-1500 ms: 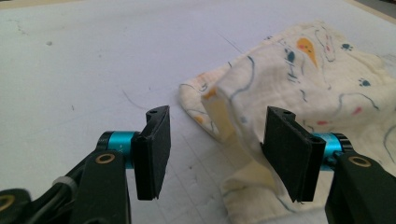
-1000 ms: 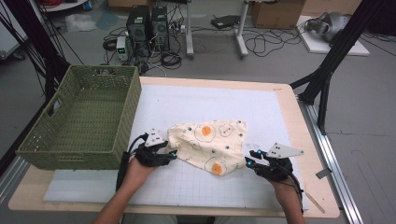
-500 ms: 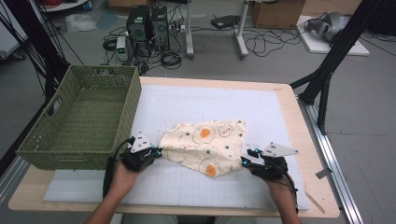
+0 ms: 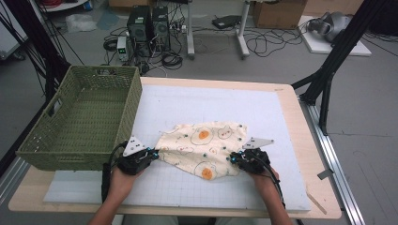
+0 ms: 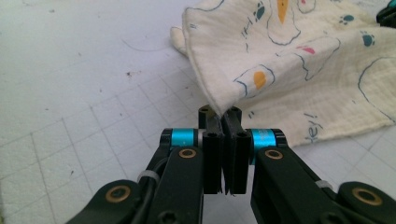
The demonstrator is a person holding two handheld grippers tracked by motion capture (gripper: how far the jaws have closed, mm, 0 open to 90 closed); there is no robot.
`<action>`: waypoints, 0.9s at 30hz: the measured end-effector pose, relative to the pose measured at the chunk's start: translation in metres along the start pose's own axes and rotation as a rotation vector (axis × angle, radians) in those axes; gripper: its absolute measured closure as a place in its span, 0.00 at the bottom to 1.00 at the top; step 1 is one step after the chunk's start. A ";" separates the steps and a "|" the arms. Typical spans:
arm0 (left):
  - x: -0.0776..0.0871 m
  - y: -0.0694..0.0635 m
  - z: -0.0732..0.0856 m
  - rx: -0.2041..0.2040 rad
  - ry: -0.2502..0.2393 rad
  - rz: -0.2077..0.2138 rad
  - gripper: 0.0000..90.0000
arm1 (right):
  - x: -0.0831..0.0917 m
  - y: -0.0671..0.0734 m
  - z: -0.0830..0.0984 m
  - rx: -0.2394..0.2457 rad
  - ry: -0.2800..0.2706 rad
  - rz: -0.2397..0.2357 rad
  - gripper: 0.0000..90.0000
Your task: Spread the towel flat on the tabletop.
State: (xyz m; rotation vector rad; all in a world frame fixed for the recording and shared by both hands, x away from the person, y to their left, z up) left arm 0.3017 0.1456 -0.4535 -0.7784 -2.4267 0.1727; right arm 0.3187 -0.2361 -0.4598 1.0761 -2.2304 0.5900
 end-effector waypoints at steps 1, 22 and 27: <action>0.001 0.000 0.000 0.019 -0.013 0.011 0.96 | 0.000 -0.002 -0.002 0.014 0.004 -0.009 0.95; -0.001 0.007 0.001 0.024 -0.069 -0.049 0.95 | -0.053 -0.034 -0.050 0.056 0.063 0.227 0.79; -0.002 0.007 0.001 0.027 -0.062 -0.046 0.95 | -0.025 -0.034 -0.049 0.010 -0.034 0.227 0.60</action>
Point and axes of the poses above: each handheld gripper's, and its own axes: x roughly backward along the jaws, z roughly out of its underside, y roughly to its left, the point moved 2 cm from there along -x, roughly forward along the jaws, and after that the axes turned 15 degrees about x, right-handed, at the moved point
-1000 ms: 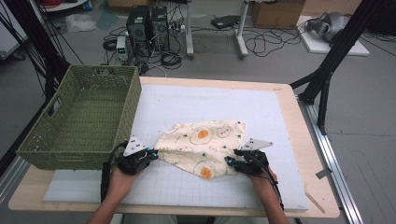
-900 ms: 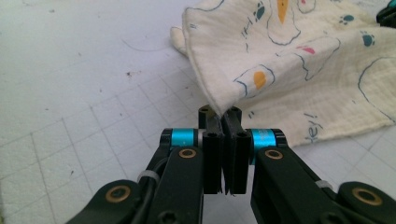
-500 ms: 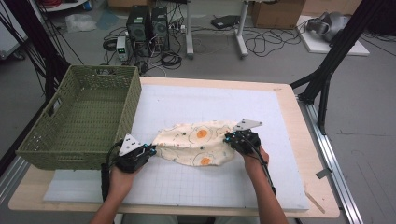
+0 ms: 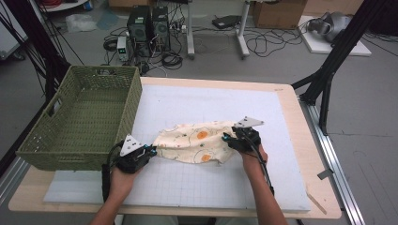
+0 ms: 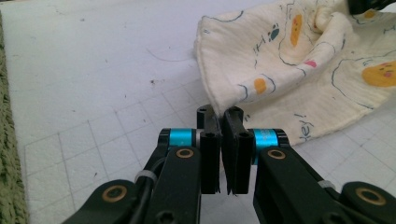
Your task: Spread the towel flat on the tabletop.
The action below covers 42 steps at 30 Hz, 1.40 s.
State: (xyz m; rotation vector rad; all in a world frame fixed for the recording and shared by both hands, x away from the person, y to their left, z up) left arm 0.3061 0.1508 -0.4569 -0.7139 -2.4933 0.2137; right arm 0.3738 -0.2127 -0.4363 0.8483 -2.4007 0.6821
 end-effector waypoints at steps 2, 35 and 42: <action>0.000 0.000 0.000 0.001 0.001 -0.002 0.95 | 0.015 -0.002 0.002 -0.019 -0.060 -0.017 0.56; 0.003 -0.001 0.002 0.025 0.010 0.041 0.93 | 0.040 0.064 0.035 0.129 0.027 -0.275 0.94; 0.006 -0.016 0.005 0.023 0.039 0.100 0.91 | 0.090 0.044 0.077 0.077 0.036 -0.241 0.94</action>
Point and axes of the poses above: each handheld gripper's, and its own axes: x roughly backward along the jaws, z roughly out of its underside, y roughly to its left, the point moved 2 cm from there along -x, roughly forward along the jaws, and after that the axes turned 15 degrees about x, right-handed, at the moved point
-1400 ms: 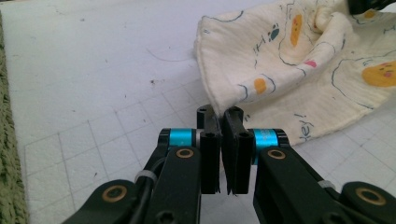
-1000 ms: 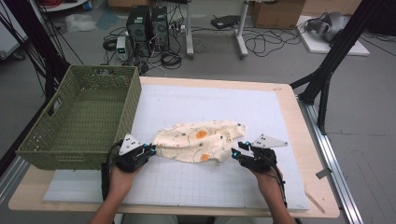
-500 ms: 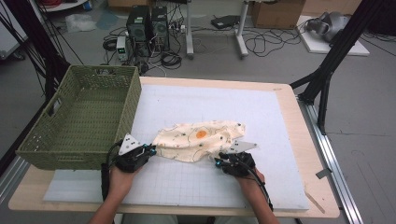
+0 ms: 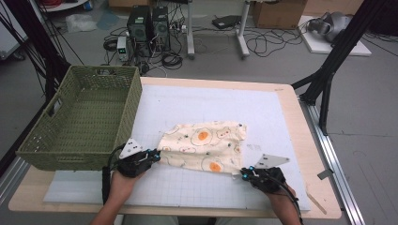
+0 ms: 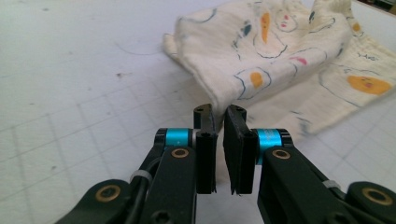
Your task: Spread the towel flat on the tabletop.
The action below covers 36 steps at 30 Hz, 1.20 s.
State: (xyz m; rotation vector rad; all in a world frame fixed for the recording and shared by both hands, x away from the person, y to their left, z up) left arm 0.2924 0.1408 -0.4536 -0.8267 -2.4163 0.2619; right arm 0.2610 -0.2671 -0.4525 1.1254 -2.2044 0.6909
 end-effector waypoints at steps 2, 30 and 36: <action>0.000 -0.005 0.000 -0.007 -0.002 0.014 0.90 | 0.012 -0.001 0.009 -0.015 0.007 0.016 0.94; -0.007 0.002 -0.003 0.064 -0.027 -0.010 0.54 | -0.036 0.012 -0.034 0.020 -0.047 -0.051 0.72; -0.006 0.004 -0.003 0.069 -0.029 -0.009 0.54 | -0.048 0.015 -0.038 0.011 -0.042 -0.119 0.98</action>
Point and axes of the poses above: each handheld gripper's, and its own axes: x roughly backward along the jaws, z roughly out of its underside, y roughly to its left, the point moved 2 cm from there along -x, roughly forward along the jaws, and after that the axes turned 15 degrees about x, right-handed, at the moved point
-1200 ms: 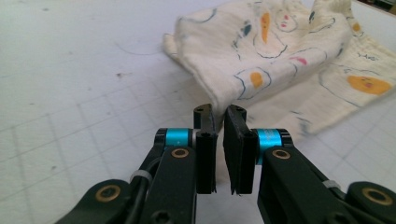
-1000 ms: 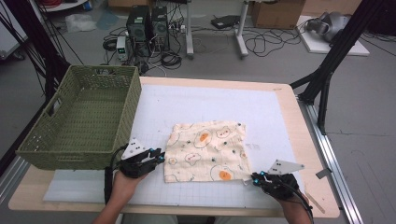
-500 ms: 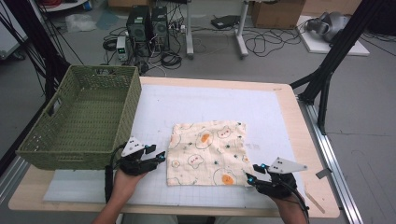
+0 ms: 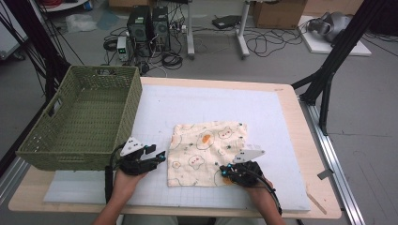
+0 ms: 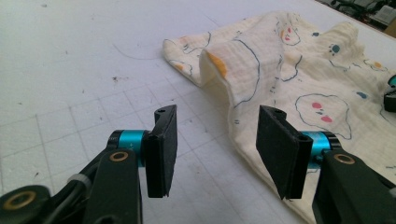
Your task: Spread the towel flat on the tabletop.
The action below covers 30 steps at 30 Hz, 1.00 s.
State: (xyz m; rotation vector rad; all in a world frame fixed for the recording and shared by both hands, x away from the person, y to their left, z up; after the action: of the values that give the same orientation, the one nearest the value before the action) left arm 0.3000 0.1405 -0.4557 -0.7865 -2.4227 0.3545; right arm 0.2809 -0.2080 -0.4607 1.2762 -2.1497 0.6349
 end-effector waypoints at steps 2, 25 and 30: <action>-0.001 0.000 -0.001 0.003 -0.005 0.001 0.54 | 0.003 0.002 0.002 -0.009 -0.003 -0.042 0.99; -0.070 0.002 -0.065 0.003 0.023 -0.058 0.42 | 0.050 -0.012 0.024 -0.060 -0.134 0.062 0.52; -0.095 0.008 -0.075 -0.016 0.079 -0.087 0.38 | 0.053 -0.016 0.029 -0.068 -0.120 0.102 0.50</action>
State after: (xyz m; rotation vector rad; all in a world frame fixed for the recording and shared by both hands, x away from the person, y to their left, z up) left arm 0.4111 0.0946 -0.4395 -0.6867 -2.3800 0.2655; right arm 0.2681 -0.2673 -0.4445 1.2030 -2.3258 0.5335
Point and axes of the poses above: each handheld gripper's, and its own axes: x roughly backward along the jaws, z roughly out of its underside, y roughly to its left, the point moved 2 cm from there along -x, roughly forward along the jaws, and after that the axes turned 15 degrees about x, right-handed, at the moved point
